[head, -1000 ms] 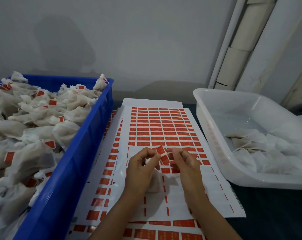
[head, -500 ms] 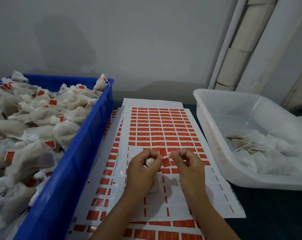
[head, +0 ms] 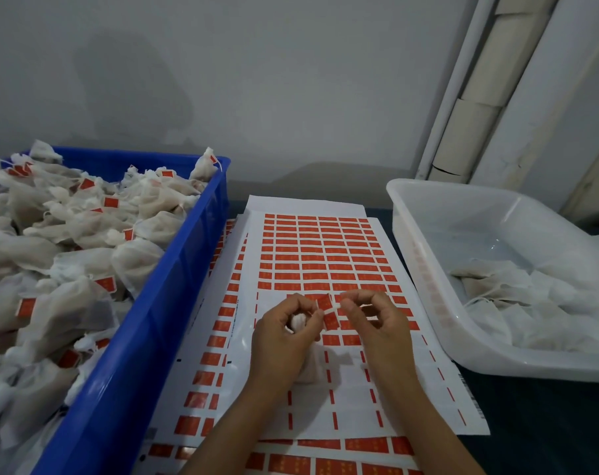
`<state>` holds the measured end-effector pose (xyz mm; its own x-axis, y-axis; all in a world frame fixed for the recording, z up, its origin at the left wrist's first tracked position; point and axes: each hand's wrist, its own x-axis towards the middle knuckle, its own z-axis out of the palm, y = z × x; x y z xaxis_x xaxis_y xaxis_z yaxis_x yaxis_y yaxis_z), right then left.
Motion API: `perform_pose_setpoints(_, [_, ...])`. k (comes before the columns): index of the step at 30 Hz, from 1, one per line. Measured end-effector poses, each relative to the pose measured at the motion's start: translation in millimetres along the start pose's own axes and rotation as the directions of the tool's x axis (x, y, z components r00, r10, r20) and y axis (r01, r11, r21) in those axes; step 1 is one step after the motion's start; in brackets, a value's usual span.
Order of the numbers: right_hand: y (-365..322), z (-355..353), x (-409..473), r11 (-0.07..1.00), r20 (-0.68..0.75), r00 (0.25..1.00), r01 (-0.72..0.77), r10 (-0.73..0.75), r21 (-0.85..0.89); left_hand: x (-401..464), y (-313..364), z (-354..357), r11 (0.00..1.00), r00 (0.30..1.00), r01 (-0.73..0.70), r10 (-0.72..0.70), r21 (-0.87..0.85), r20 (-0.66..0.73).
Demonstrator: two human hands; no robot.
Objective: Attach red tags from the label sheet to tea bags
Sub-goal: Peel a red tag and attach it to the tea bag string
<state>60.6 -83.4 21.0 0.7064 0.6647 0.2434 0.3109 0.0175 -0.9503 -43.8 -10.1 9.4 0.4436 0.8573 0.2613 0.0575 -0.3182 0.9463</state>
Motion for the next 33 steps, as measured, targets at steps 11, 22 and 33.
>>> perform_pose_setpoints(11, [5,-8,2,0.947,0.067,0.961,0.276,-0.269,-0.166,-4,2,-1,0.995,0.999,-0.039,0.041,0.093,-0.011])
perform_pose_setpoints(22, [3,-16,3,0.762,0.04,0.807,0.572,-0.589,-0.304,2,16,-12,0.889,0.902,0.417,-0.381,-0.186,0.202])
perform_pose_setpoints(33, [5,-19,5,0.718,0.091,0.798,0.58,-0.596,-0.385,2,17,-15,0.875,0.878,0.458,-0.418,-0.158,0.234])
